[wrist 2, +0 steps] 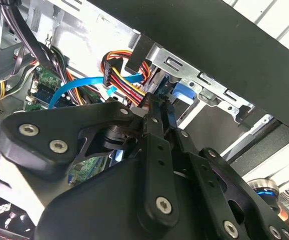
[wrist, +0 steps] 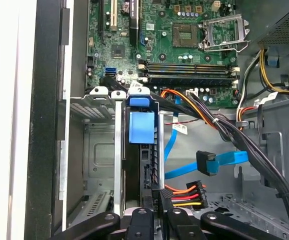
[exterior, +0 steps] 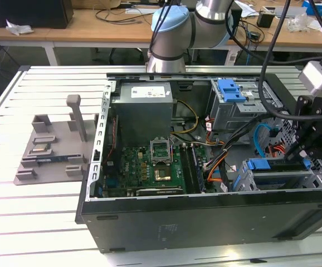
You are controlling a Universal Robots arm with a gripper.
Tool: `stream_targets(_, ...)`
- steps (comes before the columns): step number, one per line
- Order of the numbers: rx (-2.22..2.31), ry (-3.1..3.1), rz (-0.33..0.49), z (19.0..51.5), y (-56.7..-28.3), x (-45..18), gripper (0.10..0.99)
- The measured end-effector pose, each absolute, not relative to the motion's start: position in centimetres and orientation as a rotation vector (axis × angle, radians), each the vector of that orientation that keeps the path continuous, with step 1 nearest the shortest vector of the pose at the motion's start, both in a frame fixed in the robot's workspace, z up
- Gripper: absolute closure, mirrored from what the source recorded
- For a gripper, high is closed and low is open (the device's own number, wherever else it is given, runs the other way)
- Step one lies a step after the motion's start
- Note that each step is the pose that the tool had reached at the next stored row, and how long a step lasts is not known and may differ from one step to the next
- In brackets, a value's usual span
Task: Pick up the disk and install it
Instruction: 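Insert the first disk wire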
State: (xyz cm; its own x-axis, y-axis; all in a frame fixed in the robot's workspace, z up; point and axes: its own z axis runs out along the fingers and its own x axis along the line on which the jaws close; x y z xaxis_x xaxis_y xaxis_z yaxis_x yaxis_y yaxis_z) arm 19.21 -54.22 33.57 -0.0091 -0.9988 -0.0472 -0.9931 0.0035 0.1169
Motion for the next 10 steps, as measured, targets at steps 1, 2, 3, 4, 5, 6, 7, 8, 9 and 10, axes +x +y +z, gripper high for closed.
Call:
stream_targets(1,2.176,-2.19,-0.18,33.6,-54.23,19.21,0.918)
stream_targets(2,2.177,-2.191,-0.179,33.71,-54.24,19.2,0.918)
stream_targets(3,2.177,-2.191,-0.179,33.85,-54.24,19.2,0.918)
stream_targets(4,2.177,-2.191,-0.179,33.97,-54.24,19.19,0.918)
stream_targets(5,2.177,-2.191,-0.178,34.09,-54.23,19.2,0.918)
stream_targets(6,2.177,-2.191,-0.178,34.1,-54.23,19.2,0.918)
stream_targets(7,2.177,-2.191,-0.178,34.12,-54.24,19.2,0.918)
stream_targets(8,2.177,-2.191,-0.178,34.14,-54.25,19.2,0.918)
stream_targets(9,2.177,-2.191,-0.178,34.18,-54.27,19.21,0.918)
stream_targets(10,2.177,-2.191,-0.178,34.23,-54.29,19.21,0.918)
